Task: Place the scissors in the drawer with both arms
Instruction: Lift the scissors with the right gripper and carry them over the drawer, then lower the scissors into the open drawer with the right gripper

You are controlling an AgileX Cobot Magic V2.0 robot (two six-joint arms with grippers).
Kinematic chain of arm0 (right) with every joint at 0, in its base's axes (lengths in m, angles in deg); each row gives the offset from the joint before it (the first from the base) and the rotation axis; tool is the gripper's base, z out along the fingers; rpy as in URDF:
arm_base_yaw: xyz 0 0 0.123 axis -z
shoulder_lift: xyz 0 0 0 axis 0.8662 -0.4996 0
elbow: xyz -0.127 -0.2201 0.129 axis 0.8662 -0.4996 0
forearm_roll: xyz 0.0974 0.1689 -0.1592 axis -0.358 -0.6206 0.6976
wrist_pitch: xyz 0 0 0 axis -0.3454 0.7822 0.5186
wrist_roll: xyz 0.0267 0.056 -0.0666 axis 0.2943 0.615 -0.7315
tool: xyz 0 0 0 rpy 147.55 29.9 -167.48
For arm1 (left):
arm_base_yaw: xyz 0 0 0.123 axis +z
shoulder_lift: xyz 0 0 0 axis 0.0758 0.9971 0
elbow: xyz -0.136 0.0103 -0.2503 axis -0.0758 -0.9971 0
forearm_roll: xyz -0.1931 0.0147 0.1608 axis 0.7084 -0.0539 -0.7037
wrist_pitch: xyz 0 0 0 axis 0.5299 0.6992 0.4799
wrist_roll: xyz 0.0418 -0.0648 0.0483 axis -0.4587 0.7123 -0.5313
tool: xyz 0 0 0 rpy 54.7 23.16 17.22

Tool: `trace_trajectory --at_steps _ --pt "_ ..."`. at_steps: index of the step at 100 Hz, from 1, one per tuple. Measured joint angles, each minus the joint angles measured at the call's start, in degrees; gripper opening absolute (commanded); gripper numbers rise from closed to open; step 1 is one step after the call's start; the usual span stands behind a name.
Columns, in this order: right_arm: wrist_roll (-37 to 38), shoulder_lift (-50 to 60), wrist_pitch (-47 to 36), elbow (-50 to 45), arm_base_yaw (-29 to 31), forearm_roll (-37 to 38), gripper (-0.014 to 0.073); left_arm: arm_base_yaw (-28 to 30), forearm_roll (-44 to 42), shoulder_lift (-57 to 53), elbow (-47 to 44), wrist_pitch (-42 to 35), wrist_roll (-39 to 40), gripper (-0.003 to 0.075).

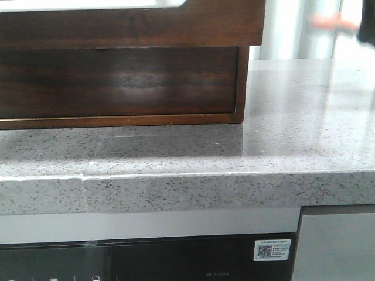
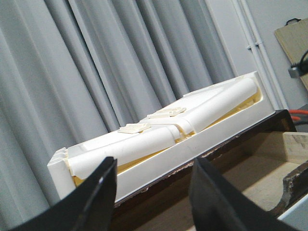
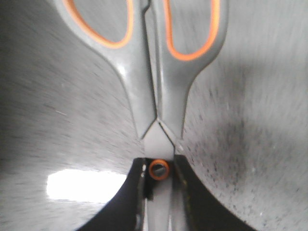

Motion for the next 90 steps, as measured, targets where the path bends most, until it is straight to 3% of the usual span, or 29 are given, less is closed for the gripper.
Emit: trace_trajectory --at_steps 23,62,90 --pt "-6.99 7.06 3.16 7.89 -3.86 -2.74 -0.0123 0.0 0.0 0.0 0.0 0.0 0.0 0.0309" --pt "-14.95 10.52 5.9 20.65 -22.07 -3.67 -0.0124 0.0 0.0 0.0 0.0 0.0 0.0 0.0309" --pt "-28.47 9.51 6.46 21.64 -33.38 -3.8 -0.0124 0.0 0.0 0.0 0.0 0.0 0.0 0.0309"
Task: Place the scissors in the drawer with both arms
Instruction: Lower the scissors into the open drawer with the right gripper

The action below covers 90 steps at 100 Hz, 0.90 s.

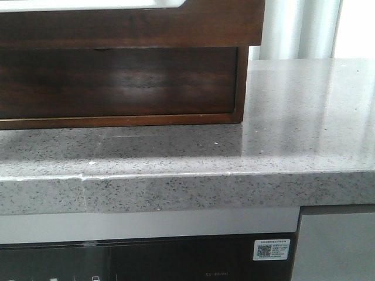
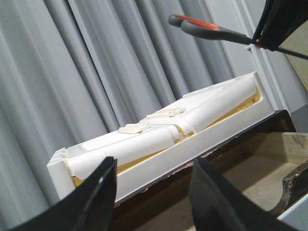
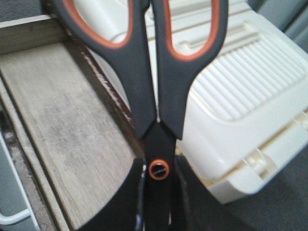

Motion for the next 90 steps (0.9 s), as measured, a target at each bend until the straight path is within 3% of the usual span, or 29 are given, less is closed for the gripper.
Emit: trace_trajectory --at_steps 31,90 --pt "-9.91 -4.69 0.0 0.09 -6.21 0.0 -0.0124 0.0 0.0 0.0 0.0 0.0 0.0 0.0309" --pt "-12.39 -12.78 0.77 0.09 -6.47 -0.13 -0.0124 0.0 0.0 0.0 0.0 0.0 0.0 0.0309"
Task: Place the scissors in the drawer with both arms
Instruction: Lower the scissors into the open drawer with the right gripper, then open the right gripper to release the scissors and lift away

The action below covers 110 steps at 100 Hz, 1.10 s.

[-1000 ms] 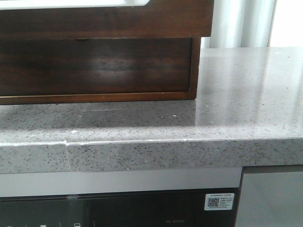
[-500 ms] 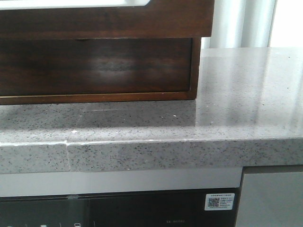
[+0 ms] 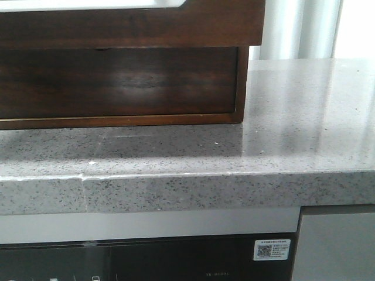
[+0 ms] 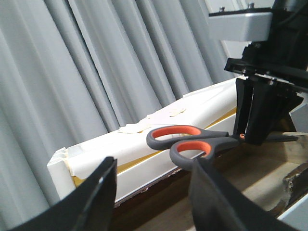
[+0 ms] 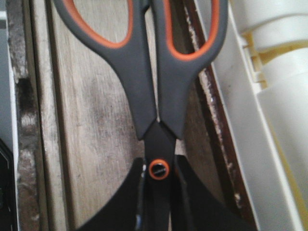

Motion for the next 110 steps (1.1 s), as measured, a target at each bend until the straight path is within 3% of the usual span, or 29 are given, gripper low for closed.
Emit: trace_trajectory --at_steps 92,110 --pt "-0.78 -5.22 4.11 0.0 -0.14 -0.17 -0.0121 0.0 0.0 0.0 0.0 0.0 0.0 0.0309" --pt "-0.78 -5.22 4.2 0.0 -0.14 -0.17 -0.0013 0.0 0.0 0.0 0.0 0.0 0.0 0.0309"
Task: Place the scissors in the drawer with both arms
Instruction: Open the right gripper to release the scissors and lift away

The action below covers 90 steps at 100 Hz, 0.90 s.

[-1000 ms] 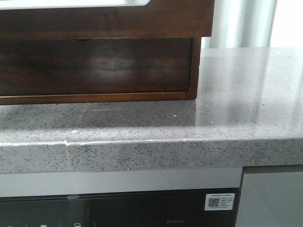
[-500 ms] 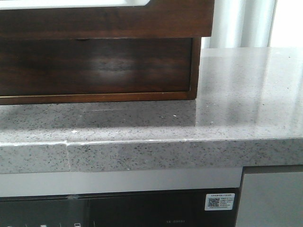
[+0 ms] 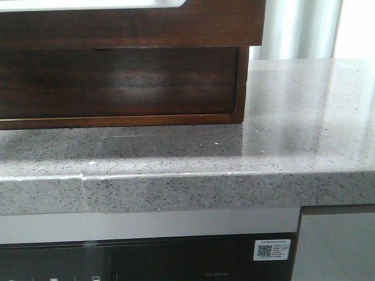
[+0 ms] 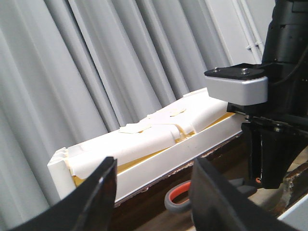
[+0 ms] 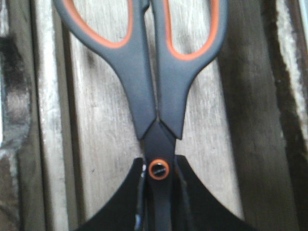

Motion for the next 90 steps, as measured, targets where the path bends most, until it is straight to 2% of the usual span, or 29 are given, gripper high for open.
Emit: trace_trajectory --at_steps 15,59,69,90 --pt "0.0 0.0 0.0 0.0 0.0 -0.37 0.0076 0.0 0.0 0.0 0.0 0.0 0.0 0.0309" --pt "0.0 0.0 -1.05 0.0 0.0 -0.85 0.0068 0.0 0.0 -0.04 0.0 0.0 0.0 0.0309" --pt "1.05 0.41 -2.39 0.0 0.0 -1.21 0.0034 0.0 0.0 -0.7 0.0 0.0 0.0 0.0309" --pt "4.29 5.11 -9.55 0.0 0.0 -1.31 -0.012 0.0 0.0 -0.84 0.0 0.0 0.0 0.0285"
